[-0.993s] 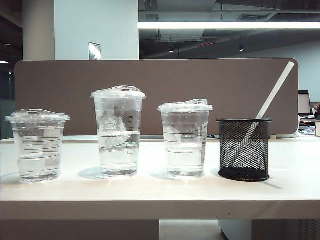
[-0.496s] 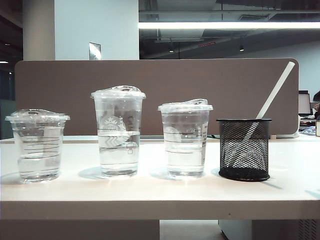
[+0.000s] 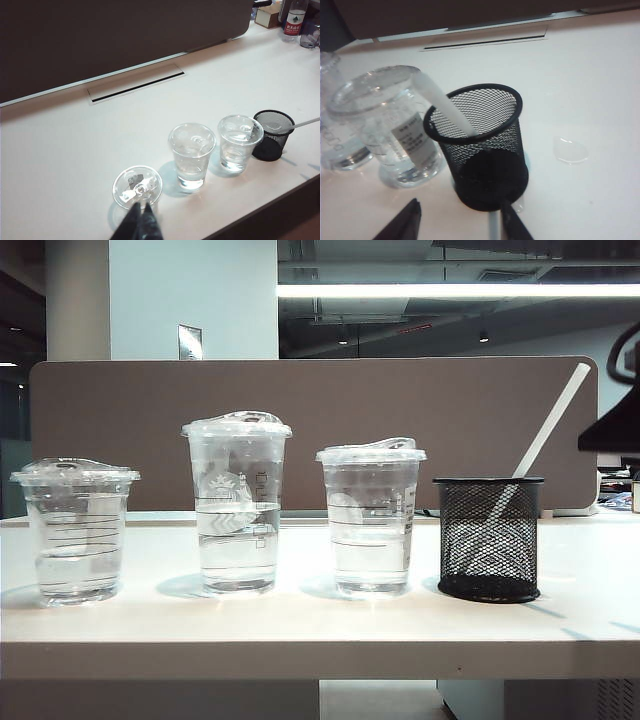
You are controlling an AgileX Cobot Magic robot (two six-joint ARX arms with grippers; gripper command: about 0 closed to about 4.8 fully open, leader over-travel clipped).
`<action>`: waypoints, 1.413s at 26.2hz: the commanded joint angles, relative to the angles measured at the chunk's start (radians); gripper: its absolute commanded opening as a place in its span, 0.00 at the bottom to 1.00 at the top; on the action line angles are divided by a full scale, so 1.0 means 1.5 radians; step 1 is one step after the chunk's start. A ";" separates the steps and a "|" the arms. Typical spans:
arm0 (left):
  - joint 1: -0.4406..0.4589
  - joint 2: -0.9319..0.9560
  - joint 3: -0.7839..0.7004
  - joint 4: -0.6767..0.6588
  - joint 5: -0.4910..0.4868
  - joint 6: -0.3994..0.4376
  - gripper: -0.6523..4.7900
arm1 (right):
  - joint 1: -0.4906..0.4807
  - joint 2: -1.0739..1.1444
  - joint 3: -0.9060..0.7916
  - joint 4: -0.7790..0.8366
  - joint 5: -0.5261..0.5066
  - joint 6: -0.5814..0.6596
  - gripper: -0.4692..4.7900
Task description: Pick up the straw and insert it into the medium coffee cup.
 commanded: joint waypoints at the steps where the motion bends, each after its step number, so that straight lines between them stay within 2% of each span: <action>1: -0.001 0.001 0.002 -0.010 0.001 0.000 0.11 | 0.000 0.044 0.002 0.069 0.004 -0.007 0.51; 12: -0.001 0.001 0.002 -0.023 0.001 0.000 0.11 | 0.000 0.283 0.019 0.358 0.000 -0.007 0.51; 17: -0.001 0.001 0.002 -0.024 0.001 0.000 0.11 | 0.000 0.358 0.066 0.371 -0.003 -0.007 0.51; 24: -0.001 0.001 0.002 -0.032 0.001 0.000 0.11 | 0.000 0.413 0.103 0.376 -0.003 -0.006 0.45; 27: -0.001 0.001 0.002 -0.031 0.000 0.000 0.11 | 0.000 0.417 0.103 0.379 0.001 -0.006 0.29; 31: -0.001 0.001 0.002 -0.031 0.000 0.000 0.11 | 0.000 0.417 0.103 0.379 0.001 -0.007 0.28; 34: -0.001 0.001 0.002 -0.031 0.000 0.000 0.11 | 0.000 0.417 0.103 0.381 0.003 -0.007 0.19; 37: -0.001 0.001 0.002 -0.031 0.000 0.000 0.11 | 0.000 0.417 0.103 0.381 0.003 -0.008 0.18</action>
